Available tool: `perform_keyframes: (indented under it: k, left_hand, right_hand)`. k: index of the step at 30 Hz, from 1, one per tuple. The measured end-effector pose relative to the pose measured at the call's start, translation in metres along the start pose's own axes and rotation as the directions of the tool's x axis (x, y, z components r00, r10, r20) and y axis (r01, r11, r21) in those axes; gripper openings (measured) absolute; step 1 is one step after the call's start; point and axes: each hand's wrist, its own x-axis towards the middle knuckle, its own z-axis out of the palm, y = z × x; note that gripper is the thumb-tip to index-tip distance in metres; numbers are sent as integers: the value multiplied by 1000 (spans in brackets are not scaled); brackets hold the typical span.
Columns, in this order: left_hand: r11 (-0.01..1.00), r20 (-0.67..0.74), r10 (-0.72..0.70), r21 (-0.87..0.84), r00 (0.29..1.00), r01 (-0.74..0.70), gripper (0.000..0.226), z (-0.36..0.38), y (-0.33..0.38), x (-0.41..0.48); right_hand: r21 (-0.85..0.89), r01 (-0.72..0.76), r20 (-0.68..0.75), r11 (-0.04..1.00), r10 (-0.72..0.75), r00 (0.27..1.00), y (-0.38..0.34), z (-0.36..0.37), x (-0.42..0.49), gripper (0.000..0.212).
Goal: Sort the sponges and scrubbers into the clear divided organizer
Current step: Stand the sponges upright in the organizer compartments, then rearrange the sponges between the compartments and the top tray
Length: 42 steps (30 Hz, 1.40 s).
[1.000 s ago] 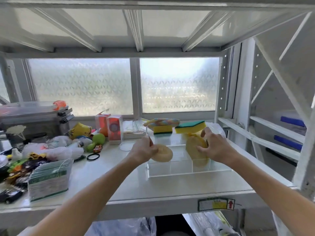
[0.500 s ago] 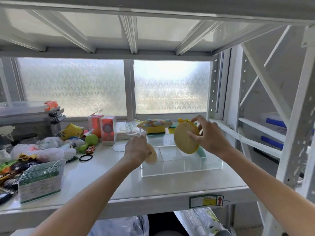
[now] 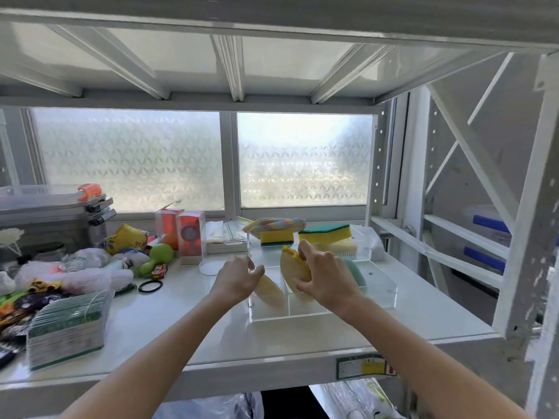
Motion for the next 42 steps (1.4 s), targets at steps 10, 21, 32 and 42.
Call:
perform_keyframes:
  k: [10, 21, 32, 42]
  left_hand:
    - [956, -80, 280, -61, 957, -285, 46, -49, 53, 57]
    - [920, 193, 340, 135, 920, -368, 44, -27, 60, 80]
    - [896, 127, 386, 182, 914, -404, 31, -33, 63, 90]
    - [888, 88, 411, 189, 908, -420, 28, -36, 61, 87]
  right_hand:
    - [-169, 46, 201, 985, -11, 980, -12, -4, 7, 27]
    - [101, -57, 402, 993, 12, 916, 12, -24, 13, 36]
    - [145, -11, 333, 989, -38, 942, 23, -17, 11, 32]
    - [133, 26, 255, 991, -59, 965, 24, -10, 18, 24]
